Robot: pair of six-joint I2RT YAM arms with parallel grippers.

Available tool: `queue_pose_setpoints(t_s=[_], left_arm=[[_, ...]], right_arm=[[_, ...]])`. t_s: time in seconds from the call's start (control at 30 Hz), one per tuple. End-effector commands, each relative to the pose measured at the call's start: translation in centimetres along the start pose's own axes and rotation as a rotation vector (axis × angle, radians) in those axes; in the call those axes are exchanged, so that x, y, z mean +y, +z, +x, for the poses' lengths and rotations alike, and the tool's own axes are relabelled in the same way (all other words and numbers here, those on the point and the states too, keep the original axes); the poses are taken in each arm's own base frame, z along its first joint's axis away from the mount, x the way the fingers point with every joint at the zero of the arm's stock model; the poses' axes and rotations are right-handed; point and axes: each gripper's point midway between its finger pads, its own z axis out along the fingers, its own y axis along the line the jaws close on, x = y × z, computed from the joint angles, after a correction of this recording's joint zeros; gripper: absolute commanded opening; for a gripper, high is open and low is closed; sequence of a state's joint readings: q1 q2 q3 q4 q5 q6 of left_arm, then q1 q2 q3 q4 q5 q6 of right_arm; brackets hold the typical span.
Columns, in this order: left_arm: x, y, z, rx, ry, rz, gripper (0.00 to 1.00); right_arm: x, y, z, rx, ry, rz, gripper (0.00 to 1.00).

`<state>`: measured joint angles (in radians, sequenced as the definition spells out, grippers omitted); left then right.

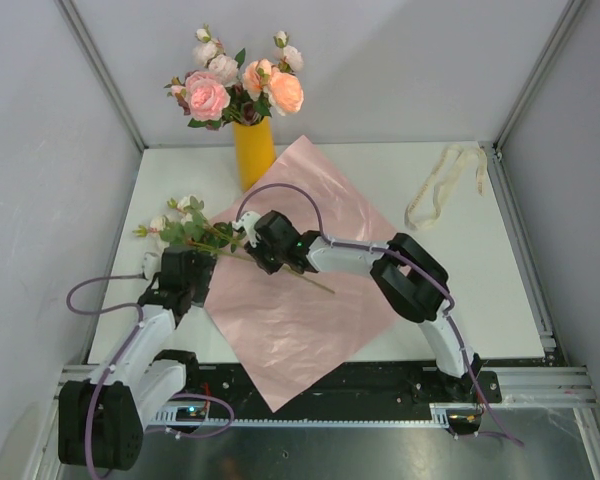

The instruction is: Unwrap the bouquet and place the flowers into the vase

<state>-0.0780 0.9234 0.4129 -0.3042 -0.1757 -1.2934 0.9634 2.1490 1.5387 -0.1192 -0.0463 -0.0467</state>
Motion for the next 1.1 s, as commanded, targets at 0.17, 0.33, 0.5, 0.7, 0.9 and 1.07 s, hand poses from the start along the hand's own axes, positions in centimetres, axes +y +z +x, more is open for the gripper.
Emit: queue_pose_setpoints(t_s=[0.17,0.33,0.5,0.7,0.9,1.07], left_arm=[[0.2,-0.4,-0.9,-0.04,-0.047,0.01,0.87],[0.3,-0.3,-0.8,-0.034,-0.045,-0.002,0.87],[0.4,-0.3,-0.9,-0.035,-0.044,-0.004,0.87],[0.0,-0.4,-1.1,-0.038,-0.037,0.004,0.86],[-1.7,-1.5,-2.4,-0.087,0.038,0.066,0.85],[-3.1,-2.4,-3.5,-0.131,0.075,0.123,0.84]], right_arm=[[-0.7,1.4,-0.8,0.021,-0.056,0.035,0.28],[-0.8,1.9,-0.4,0.033,-0.065,0.041,0.29],[-0.6,2.3,-0.1,0.044,-0.075,0.037,0.3],[-0.2,2.3,-0.6,0.036,-0.097,0.044,0.11],[1.3,0.0,-3.9,-0.066,-0.107,0.013,0.0],[3.0,-2.5,-6.7,-0.17,-0.109,-0.048,0.0]])
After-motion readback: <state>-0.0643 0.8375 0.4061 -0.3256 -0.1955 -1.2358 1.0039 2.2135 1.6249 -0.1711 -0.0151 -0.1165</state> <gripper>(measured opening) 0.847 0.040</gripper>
